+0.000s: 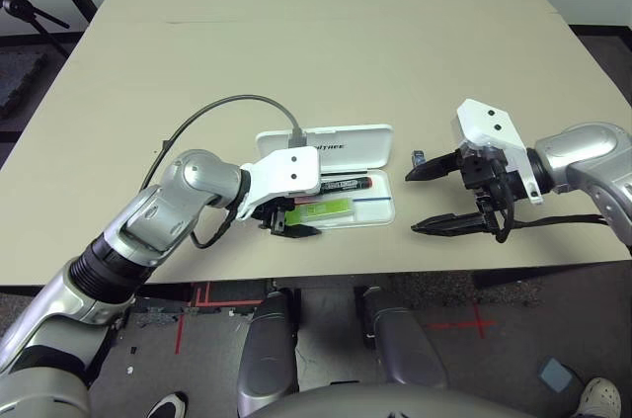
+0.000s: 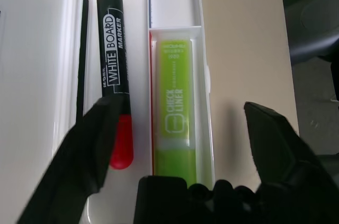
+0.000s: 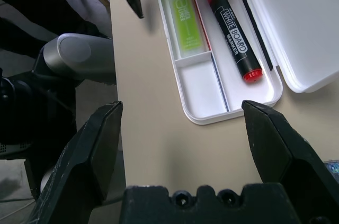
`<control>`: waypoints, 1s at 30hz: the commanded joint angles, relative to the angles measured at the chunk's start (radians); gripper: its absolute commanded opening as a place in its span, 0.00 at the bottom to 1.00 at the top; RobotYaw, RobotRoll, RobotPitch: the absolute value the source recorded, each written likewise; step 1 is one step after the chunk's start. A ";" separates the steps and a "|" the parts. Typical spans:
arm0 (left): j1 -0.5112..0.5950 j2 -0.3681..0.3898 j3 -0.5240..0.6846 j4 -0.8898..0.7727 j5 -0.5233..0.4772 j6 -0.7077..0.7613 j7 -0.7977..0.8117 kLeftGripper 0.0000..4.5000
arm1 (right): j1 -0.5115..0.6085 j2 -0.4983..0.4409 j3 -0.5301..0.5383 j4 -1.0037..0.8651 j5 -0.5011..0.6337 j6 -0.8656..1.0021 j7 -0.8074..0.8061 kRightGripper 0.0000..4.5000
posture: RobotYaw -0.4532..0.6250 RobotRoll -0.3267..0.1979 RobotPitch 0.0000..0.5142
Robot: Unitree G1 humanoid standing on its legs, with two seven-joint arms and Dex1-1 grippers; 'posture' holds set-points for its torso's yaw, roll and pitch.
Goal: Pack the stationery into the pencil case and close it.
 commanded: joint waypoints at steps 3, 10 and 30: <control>0.061 0.044 0.071 -0.060 -0.025 0.001 -0.010 0.99 | 0.003 0.001 0.005 0.001 -0.001 -0.015 0.008 1.00 | 0.36 0.62 0.40; 0.111 0.115 0.277 -0.118 -0.164 0.038 -0.029 0.99 | 0.006 -0.012 0.007 0.010 -0.006 -0.010 0.010 1.00 | 0.37 0.62 0.40; 0.123 0.178 0.395 -0.133 -0.277 0.071 0.000 0.99 | 0.012 -0.136 -0.212 -0.023 0.178 0.372 -0.100 1.00 | 0.35 0.62 0.40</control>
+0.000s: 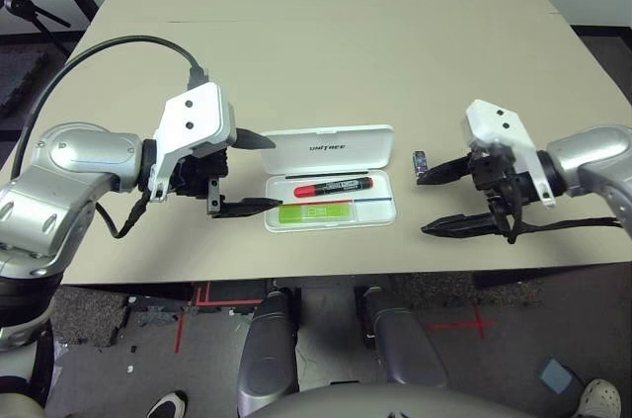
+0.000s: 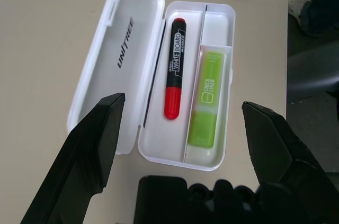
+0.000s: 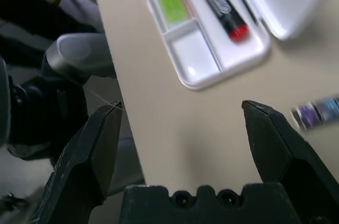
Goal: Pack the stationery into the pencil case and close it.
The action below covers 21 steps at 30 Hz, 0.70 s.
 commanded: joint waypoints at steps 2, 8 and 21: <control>0.001 -0.015 -0.034 0.000 0.015 -0.015 0.016 0.99 | -0.048 0.020 -0.127 0.048 0.046 0.151 -0.143 1.00 | 0.35 0.62 0.40; -0.018 -0.032 -0.066 0.028 0.036 -0.037 0.021 0.99 | -0.169 0.189 -0.194 0.192 -0.080 0.293 -0.507 1.00 | 0.32 0.62 0.38; -0.025 -0.041 -0.085 0.039 0.058 -0.049 0.028 0.99 | -0.147 0.402 -0.191 0.142 -0.111 0.370 -0.749 1.00 | 0.34 0.62 0.38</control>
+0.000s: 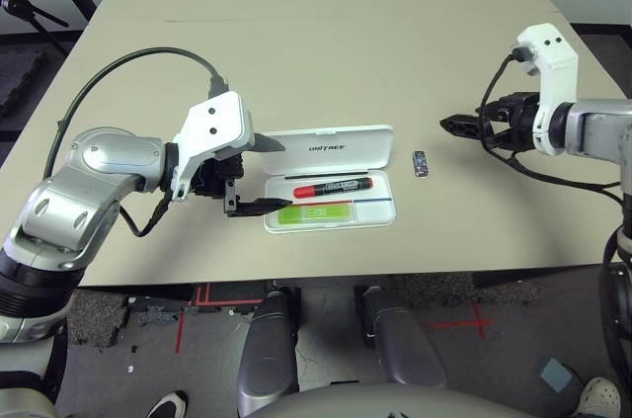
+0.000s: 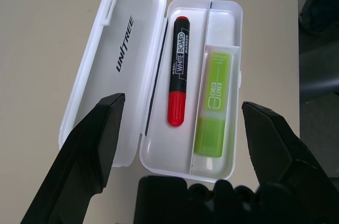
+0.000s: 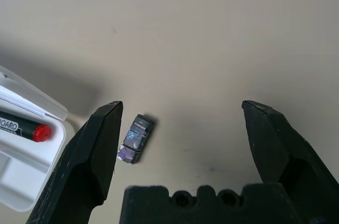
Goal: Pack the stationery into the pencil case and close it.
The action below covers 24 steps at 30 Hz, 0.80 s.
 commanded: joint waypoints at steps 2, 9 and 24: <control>0.004 -0.008 -0.012 -0.020 0.001 0.000 0.007 0.99 | 0.027 0.036 0.025 -0.022 0.005 0.013 -0.020 1.00 | 0.35 0.62 0.38; 0.003 -0.015 -0.017 -0.024 0.006 0.001 0.012 0.99 | 0.052 0.052 0.102 0.012 -0.004 -0.037 0.002 1.00 | 0.35 0.62 0.38; 0.006 -0.023 -0.027 -0.033 0.011 0.000 0.030 1.00 | 0.084 0.048 0.278 0.145 -0.111 -0.205 0.035 0.96 | 0.38 0.62 0.37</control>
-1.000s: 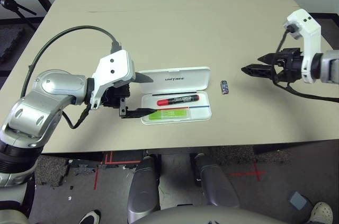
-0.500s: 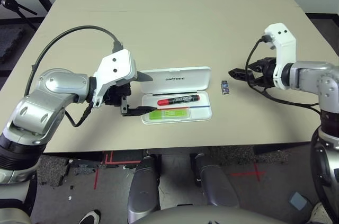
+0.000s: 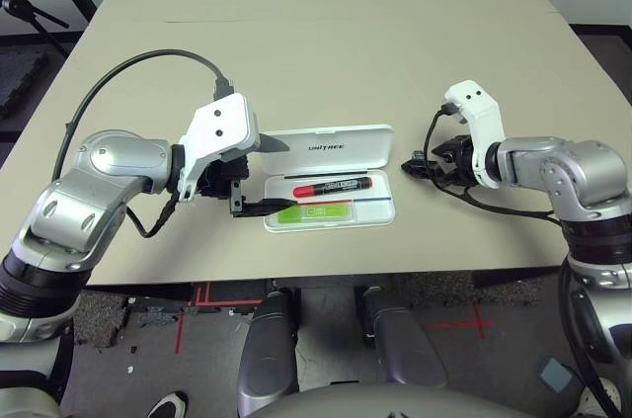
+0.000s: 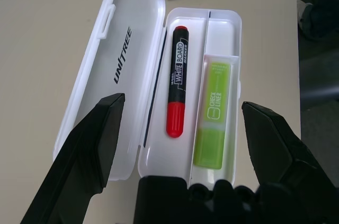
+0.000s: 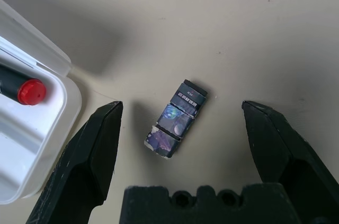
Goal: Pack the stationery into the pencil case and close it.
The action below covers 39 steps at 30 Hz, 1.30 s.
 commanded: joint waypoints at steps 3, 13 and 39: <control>0.007 0.001 -0.018 -0.022 0.013 -0.003 0.003 1.00 | 0.022 -0.014 0.038 0.069 -0.058 -0.073 0.011 0.79 | 0.38 0.62 0.36; 0.004 -0.003 -0.021 -0.011 0.023 -0.016 -0.003 1.00 | -0.002 -0.066 0.035 0.104 -0.070 -0.174 0.108 0.07 | 0.38 0.62 0.35; -0.002 0.003 -0.024 0.016 0.040 -0.030 -0.019 1.00 | 0.021 -0.292 0.093 0.011 -0.110 -0.782 0.820 0.07 | 0.37 0.62 0.35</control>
